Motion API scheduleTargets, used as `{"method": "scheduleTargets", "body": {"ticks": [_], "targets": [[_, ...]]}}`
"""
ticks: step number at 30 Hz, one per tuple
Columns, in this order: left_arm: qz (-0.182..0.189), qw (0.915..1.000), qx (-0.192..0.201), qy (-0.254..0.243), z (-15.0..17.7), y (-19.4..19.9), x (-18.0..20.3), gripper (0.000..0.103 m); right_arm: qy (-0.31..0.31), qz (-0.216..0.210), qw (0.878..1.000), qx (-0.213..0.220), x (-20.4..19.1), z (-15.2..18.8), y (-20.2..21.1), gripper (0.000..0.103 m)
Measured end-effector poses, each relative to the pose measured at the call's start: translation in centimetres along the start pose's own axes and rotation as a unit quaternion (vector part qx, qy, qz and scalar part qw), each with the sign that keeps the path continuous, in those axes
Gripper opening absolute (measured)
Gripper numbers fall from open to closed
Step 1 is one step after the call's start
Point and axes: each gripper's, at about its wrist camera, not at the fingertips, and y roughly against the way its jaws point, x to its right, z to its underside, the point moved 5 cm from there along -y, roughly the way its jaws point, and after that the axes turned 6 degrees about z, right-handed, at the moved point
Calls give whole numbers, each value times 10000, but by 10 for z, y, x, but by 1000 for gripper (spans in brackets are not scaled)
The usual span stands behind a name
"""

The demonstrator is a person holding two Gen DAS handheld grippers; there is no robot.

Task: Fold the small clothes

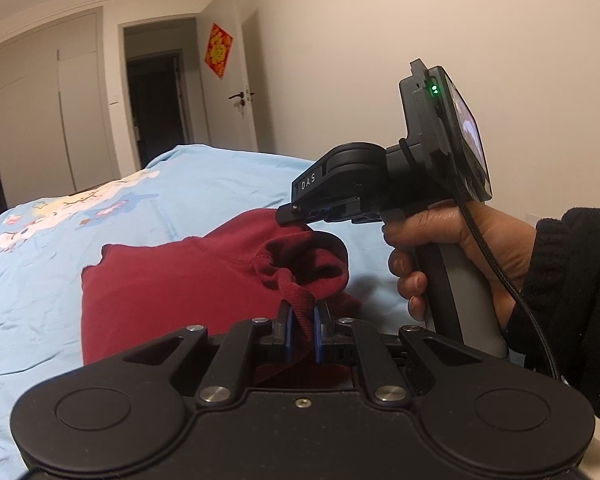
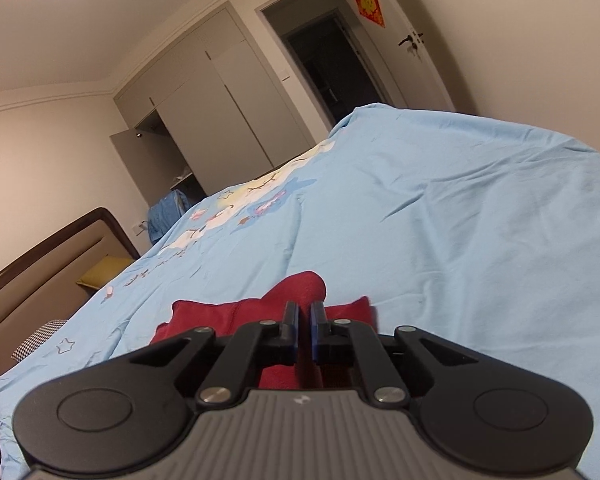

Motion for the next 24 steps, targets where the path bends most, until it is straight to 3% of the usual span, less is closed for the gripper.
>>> {"method": "scheduleTargets", "body": {"ticks": [13, 16, 19, 20, 22, 24], "targets": [[280, 9991, -294, 125, 10, -11, 1, 13, -275, 341, 9987, -250, 31, 28, -2, 7], [323, 9987, -286, 272, 7, -11, 1, 18, -224, 403, 9986, -273, 29, 28, -1, 14], [432, 9978, -206, 468, 0, -10, -6, 28, -109, 473, 9985, -264, 24, 28, 3, 18], [475, 9973, -174, 529, -1, -8, -8, 36, -60, 501, 9984, -262, 23, 28, 5, 19], [505, 9968, -95, 607, -3, -4, -12, 48, 4, 533, 9982, -268, 22, 29, 6, 37], [510, 9964, 15, 670, -7, 1, -16, 63, 50, 536, 9982, -247, 19, 29, 7, 47]]}}
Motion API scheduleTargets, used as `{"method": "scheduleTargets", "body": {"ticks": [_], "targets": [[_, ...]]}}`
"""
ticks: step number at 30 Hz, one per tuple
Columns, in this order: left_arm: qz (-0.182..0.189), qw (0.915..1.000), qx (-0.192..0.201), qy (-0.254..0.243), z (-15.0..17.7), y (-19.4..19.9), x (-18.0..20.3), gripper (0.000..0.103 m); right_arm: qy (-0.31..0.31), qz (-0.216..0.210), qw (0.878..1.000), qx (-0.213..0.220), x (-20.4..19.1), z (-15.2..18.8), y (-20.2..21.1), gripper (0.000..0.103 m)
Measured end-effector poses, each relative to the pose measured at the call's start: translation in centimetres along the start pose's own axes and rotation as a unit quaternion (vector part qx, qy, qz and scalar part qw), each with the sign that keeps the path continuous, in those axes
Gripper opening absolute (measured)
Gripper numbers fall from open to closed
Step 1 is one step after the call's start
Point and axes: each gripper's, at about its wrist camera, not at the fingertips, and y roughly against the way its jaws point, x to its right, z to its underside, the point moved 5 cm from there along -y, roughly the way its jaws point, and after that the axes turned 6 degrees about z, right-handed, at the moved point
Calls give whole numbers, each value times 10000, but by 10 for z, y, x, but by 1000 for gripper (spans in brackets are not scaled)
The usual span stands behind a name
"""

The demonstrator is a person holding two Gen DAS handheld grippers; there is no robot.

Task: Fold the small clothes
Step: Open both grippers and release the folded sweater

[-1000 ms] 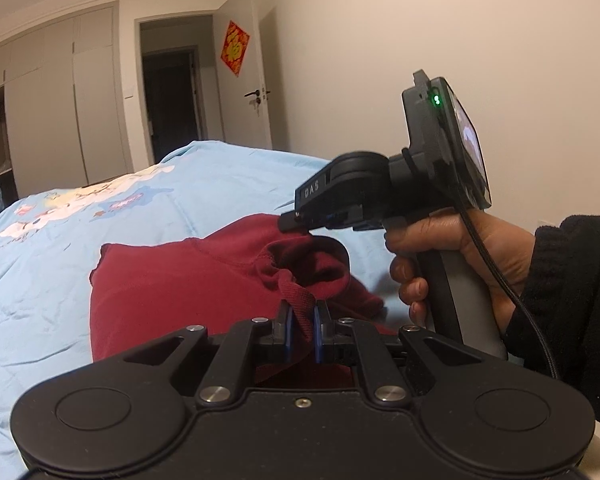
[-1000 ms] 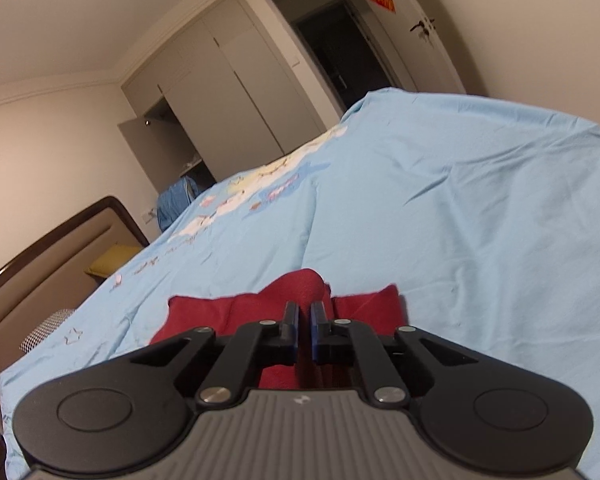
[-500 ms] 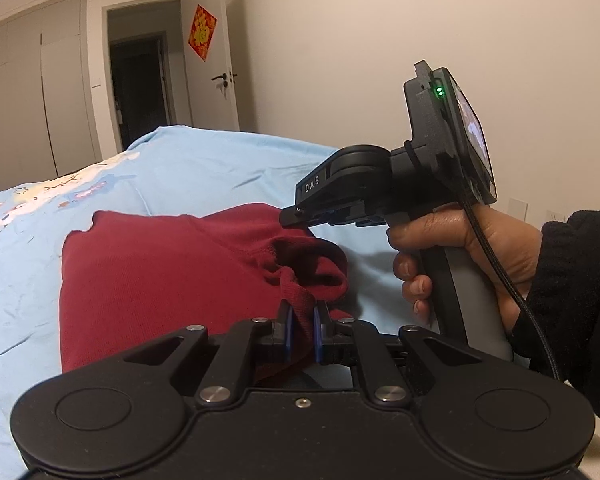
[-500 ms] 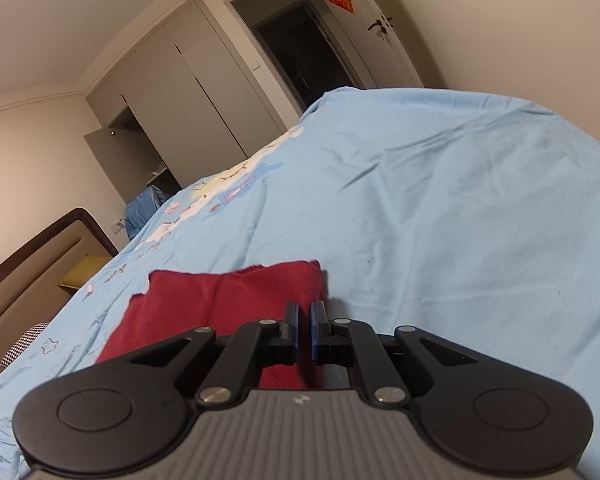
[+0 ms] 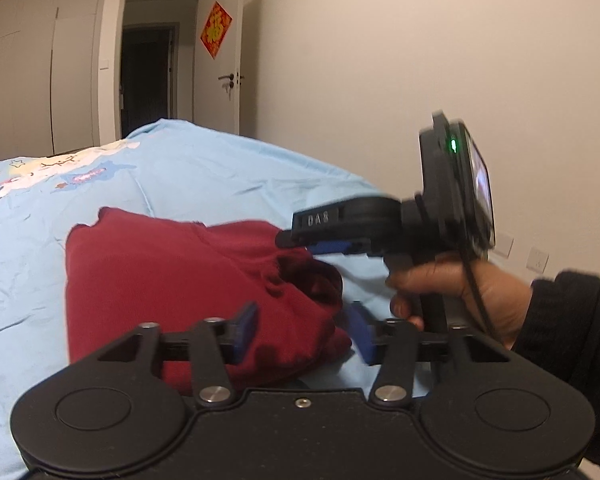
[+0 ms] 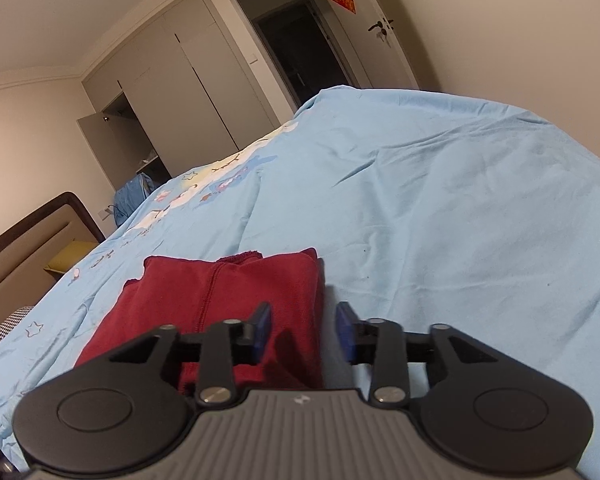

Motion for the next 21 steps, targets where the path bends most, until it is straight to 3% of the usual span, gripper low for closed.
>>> {"method": "scheduleTargets", "body": {"ticks": [3, 6, 7, 12, 15, 18, 21], "targets": [[-227, 9995, 182, 154, -7, 10, -10, 80, 107, 20, 9999, 51, -4, -1, 2, 66], [-834, 9950, 340, 435, -13, 19, -29, 99, 124, -5, 9999, 105, -8, -2, 3, 88], [-1046, 9922, 378, 569, -15, 20, -37, 101, 115, -27, 9999, 117, -9, -2, 3, 92], [-1748, 9728, 194, 1507, -7, 20, -80, 102, 186, 127, 9997, 69, -12, 3, -2, 102], [-1919, 9614, -24, 1975, 5, 16, -100, 102, 345, 412, 9986, 26, -9, 11, -7, 103], [-1965, 9567, -253, 2132, 18, 14, -114, 102, 495, 714, 9962, 30, 0, 22, -8, 103], [-1905, 9555, -383, 2220, 28, 11, -121, 102, 593, 670, 9958, 181, 7, 32, -2, 103]]}}
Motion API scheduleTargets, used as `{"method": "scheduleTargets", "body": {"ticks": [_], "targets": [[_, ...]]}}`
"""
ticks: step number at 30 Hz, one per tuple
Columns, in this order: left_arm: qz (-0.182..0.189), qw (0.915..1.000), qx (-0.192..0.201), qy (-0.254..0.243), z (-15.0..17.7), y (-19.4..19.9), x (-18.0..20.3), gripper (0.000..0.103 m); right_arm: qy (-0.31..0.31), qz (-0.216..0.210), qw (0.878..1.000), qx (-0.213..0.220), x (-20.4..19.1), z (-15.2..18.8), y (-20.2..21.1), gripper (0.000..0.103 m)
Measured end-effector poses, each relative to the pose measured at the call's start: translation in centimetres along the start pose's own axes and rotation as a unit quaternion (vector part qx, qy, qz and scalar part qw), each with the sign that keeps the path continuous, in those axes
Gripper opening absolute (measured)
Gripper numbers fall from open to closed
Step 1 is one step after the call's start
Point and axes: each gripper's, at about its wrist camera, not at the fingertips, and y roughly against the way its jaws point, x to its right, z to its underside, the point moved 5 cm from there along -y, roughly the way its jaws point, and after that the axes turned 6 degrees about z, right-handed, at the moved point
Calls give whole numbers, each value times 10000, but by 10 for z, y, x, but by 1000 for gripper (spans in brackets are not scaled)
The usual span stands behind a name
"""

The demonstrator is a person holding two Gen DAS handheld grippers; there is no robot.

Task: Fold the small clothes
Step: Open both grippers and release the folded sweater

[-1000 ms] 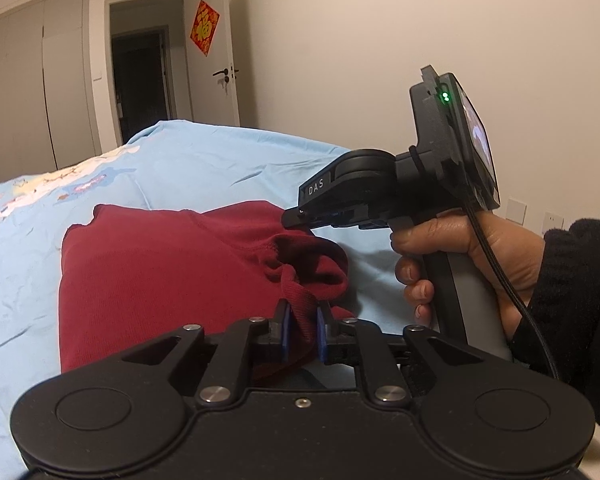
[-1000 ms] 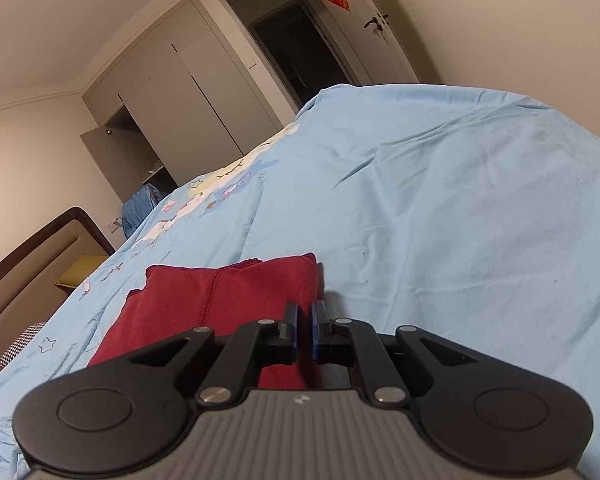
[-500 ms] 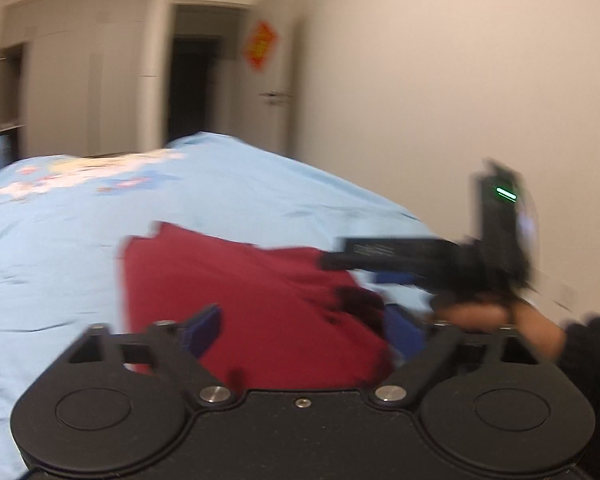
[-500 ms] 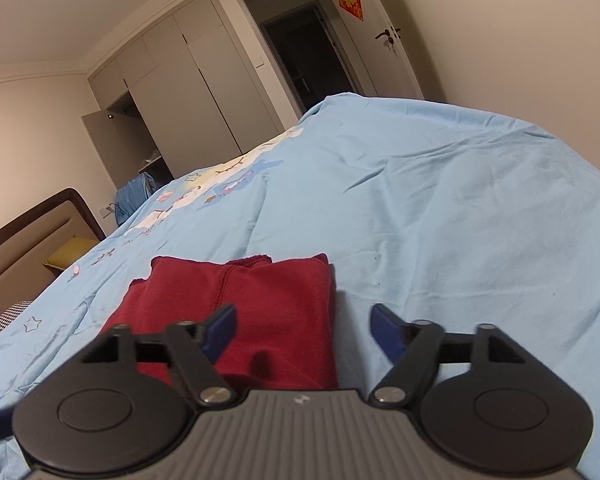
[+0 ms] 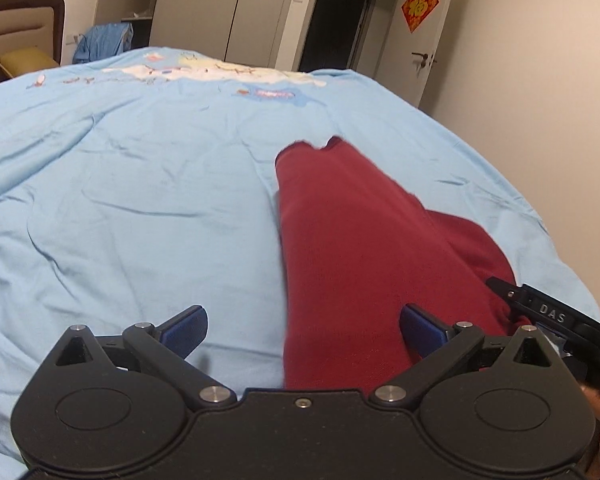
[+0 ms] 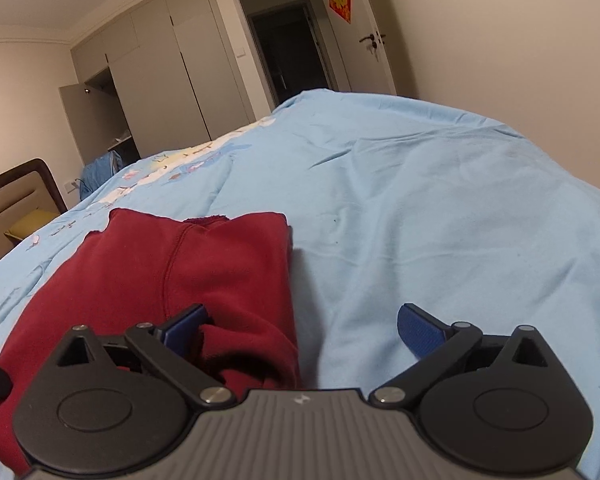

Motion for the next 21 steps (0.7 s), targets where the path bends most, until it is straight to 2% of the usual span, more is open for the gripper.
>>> {"method": "scheduleTargets", "body": {"ticks": [6, 21], "targets": [[89, 9997, -89, 220, 9, -1, -13, 102, -5, -25, 9999, 116, 3, 6, 5, 103], [111, 9994, -131, 300, 10, -1, -13, 102, -80, -58, 9997, 237, 8, 10, 6, 103]]}}
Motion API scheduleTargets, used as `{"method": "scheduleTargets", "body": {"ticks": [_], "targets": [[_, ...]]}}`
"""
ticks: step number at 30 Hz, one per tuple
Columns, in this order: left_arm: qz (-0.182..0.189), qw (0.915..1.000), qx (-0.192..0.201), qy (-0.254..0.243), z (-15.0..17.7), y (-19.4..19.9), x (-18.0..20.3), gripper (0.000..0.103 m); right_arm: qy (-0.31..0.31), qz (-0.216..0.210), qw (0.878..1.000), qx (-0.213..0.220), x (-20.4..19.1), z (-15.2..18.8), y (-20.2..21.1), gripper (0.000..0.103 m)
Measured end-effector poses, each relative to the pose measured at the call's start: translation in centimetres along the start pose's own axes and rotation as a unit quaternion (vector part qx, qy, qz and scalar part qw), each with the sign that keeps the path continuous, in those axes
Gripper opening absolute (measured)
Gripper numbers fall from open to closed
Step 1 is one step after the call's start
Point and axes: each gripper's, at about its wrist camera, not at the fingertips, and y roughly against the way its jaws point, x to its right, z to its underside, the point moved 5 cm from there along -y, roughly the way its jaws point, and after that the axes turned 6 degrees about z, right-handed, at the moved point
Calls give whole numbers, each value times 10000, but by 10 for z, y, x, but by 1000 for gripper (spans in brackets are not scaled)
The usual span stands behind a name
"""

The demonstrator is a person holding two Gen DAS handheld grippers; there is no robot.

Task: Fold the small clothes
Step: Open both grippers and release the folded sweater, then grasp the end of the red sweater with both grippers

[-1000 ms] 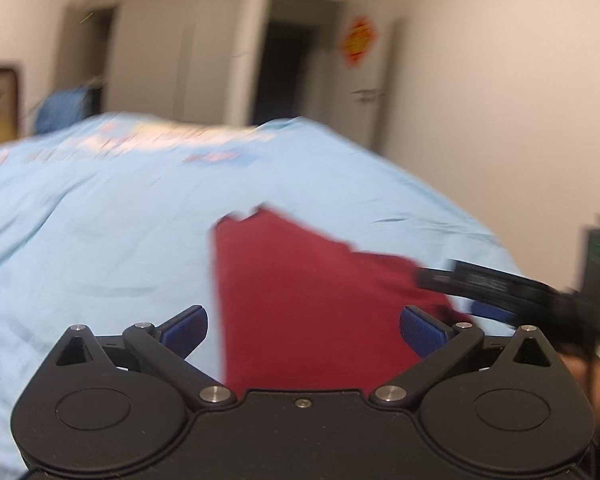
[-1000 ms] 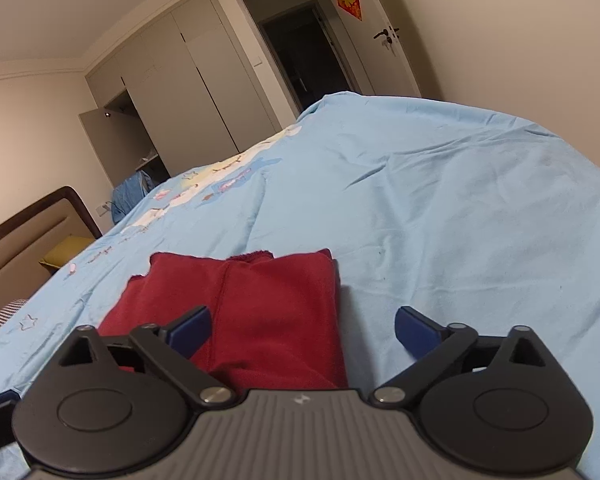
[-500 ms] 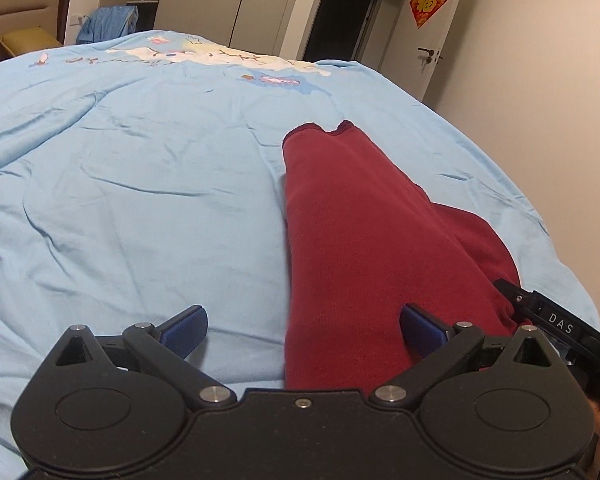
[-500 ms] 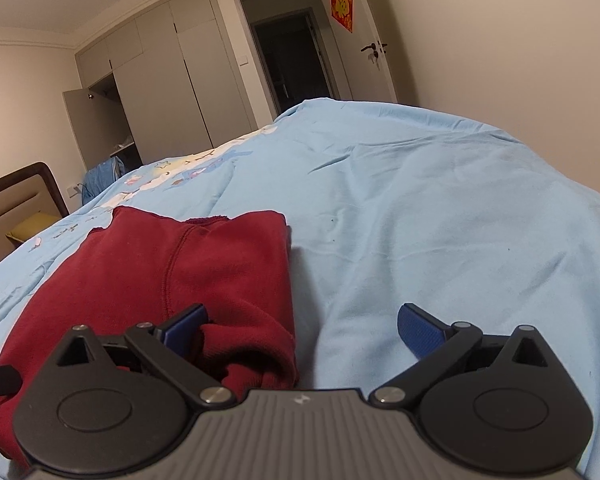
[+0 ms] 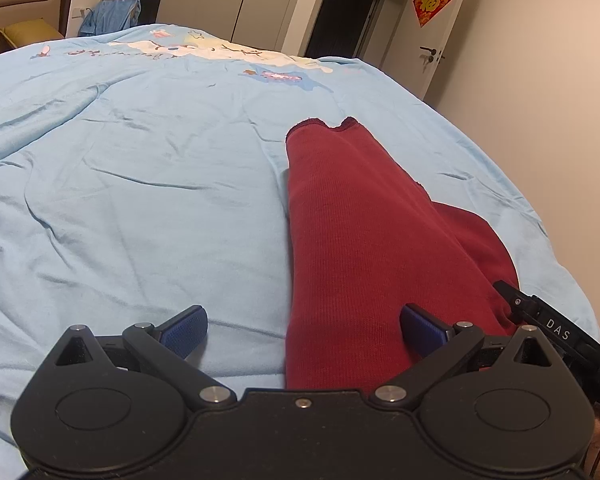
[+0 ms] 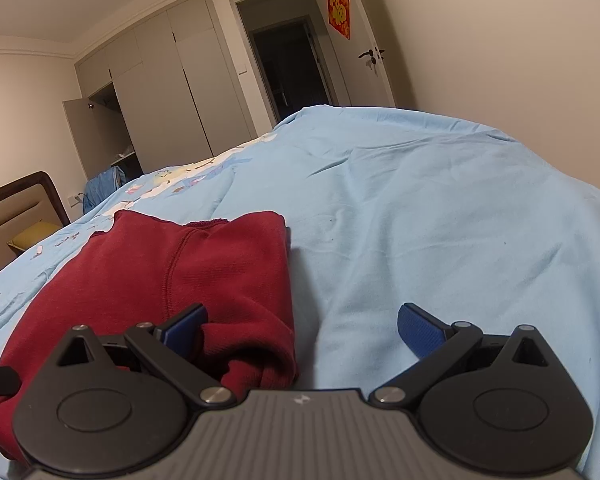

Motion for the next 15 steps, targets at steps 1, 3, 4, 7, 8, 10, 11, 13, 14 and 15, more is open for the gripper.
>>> {"method": "scheduleTargets", "body": {"ticks": [1, 3, 4, 7, 8, 10, 11, 13, 14, 15], "targets": [[0, 10000, -1, 4, 0, 0, 0, 102, -2, 0, 10000, 7, 0, 0, 0, 103], [0, 10000, -2, 5, 0, 0, 0, 102, -7, 0, 10000, 20, 0, 0, 0, 103], [0, 10000, -2, 4, 0, 0, 0, 102, -10, -2, 10000, 25, 0, 1, 0, 103], [-3, 10000, -7, 13, 1, -1, 0, 102, -16, -7, 10000, 33, 1, 1, 0, 103], [-4, 10000, -8, 13, 1, -1, 0, 102, -18, -9, 10000, 38, 1, 1, 0, 103], [-1, 10000, -6, 9, 1, -1, 0, 102, -22, -12, 10000, 46, 1, 1, 0, 103], [3, 10000, -5, 8, 1, -1, 0, 102, -21, -11, 10000, 46, 1, 1, 1, 103], [21, 10000, 1, 6, 1, -1, 0, 102, -19, -11, 10000, 20, 1, 1, 0, 103], [44, 10000, 10, 11, 1, -1, -1, 102, -27, -28, 10000, -18, 1, -1, 0, 103], [74, 10000, 24, 18, 1, -1, -2, 102, -58, -70, 9999, -59, 1, -3, 0, 103]]}}
